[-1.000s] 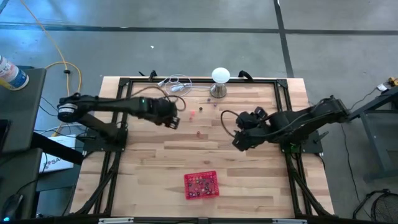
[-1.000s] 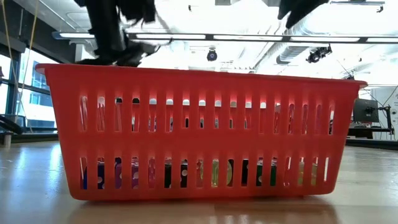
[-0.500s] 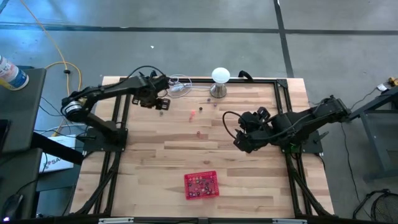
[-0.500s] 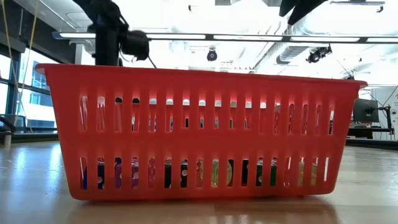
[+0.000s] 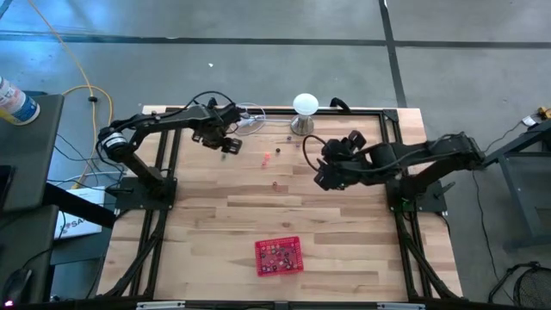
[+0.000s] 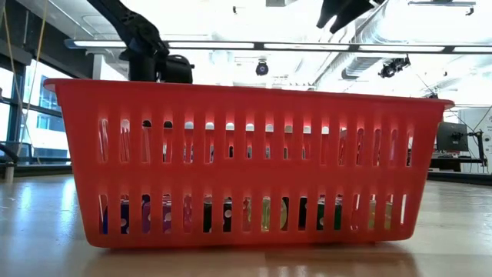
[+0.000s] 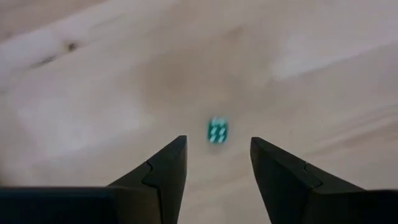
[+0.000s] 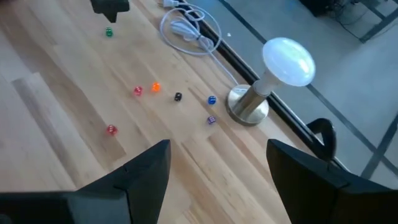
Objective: Pick & Place Dice
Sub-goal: Put the green dice into the red bin
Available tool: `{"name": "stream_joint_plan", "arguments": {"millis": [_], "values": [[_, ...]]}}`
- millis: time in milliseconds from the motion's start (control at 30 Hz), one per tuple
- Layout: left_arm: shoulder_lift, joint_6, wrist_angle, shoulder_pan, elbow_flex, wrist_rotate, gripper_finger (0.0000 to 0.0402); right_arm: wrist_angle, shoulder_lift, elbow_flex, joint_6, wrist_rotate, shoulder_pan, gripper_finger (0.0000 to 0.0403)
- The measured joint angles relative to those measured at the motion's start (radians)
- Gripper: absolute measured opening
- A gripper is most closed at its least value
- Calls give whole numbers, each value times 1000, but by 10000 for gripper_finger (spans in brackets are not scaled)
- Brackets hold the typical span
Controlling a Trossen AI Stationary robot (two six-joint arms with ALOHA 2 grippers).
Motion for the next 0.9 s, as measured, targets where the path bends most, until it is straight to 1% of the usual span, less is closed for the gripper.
{"name": "stream_joint_plan", "arguments": {"millis": [133, 267, 367, 533, 667, 733, 900], "values": [[1, -4, 58, 0, 0, 1, 169, 1, 0, 0, 6, -3, -13, 256], [8, -31, 76, 1, 0, 2, 169, 1, 0, 0, 10, -5, -12, 256], [23, -31, 77, 11, 0, 9, 169, 4, 0, 0, 16, -5, -12, 256], [83, -28, 70, 11, 0, 53, 169, 32, 6, 0, 16, -5, -12, 256], [127, -30, 60, -5, -1, 59, 169, 39, 8, 0, 16, -5, -12, 256], [138, -6, 57, -11, -1, 57, 169, 44, 8, 0, 16, -5, -12, 256], [144, 4, 57, -16, -1, 51, 169, 49, 8, 0, 15, -5, -12, 256]]}}
